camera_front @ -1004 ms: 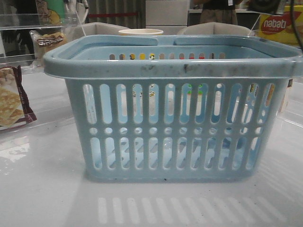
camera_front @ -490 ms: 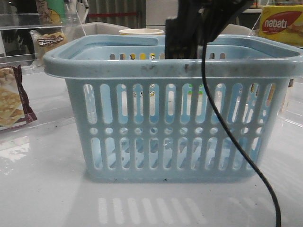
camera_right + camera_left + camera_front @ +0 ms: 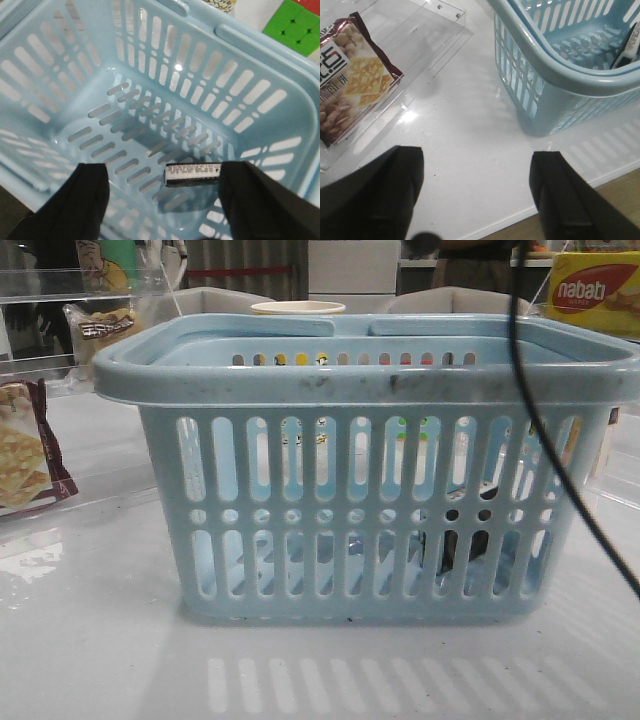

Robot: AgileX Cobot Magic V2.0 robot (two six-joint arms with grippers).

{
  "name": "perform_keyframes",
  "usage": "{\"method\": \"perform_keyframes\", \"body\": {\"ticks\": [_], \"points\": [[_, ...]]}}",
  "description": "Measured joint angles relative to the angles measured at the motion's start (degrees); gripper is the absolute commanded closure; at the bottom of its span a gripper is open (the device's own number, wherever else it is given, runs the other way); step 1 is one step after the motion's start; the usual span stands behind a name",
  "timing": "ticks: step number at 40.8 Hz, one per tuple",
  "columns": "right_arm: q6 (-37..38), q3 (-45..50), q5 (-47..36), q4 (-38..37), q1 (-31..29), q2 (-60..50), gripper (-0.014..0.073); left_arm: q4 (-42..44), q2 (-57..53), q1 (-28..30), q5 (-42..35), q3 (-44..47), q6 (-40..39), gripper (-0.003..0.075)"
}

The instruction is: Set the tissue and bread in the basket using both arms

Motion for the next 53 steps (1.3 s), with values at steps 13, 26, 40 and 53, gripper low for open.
{"method": "perform_keyframes", "body": {"ticks": [13, 26, 40, 53], "points": [[0.0, 15.54, -0.34, 0.0, 0.0, -22.18, 0.0037, 0.0, 0.0, 0.0, 0.0, 0.0, 0.0, 0.0211], [0.0, 24.46, 0.22, -0.07, 0.0, -33.33, 0.0037, 0.0, 0.0, 0.0, -0.1, 0.0, 0.0, 0.0211], [0.0, 24.58, 1.46, -0.07, 0.0, -33.9, 0.0037, 0.0, 1.08, 0.0, -3.03, 0.0, 0.0, 0.0206], [0.0, 24.58, 1.72, -0.07, 0.0, -33.9, 0.0037, 0.0, 17.56, 0.0, -9.04, -7.03, 0.0, 0.0045]]}}
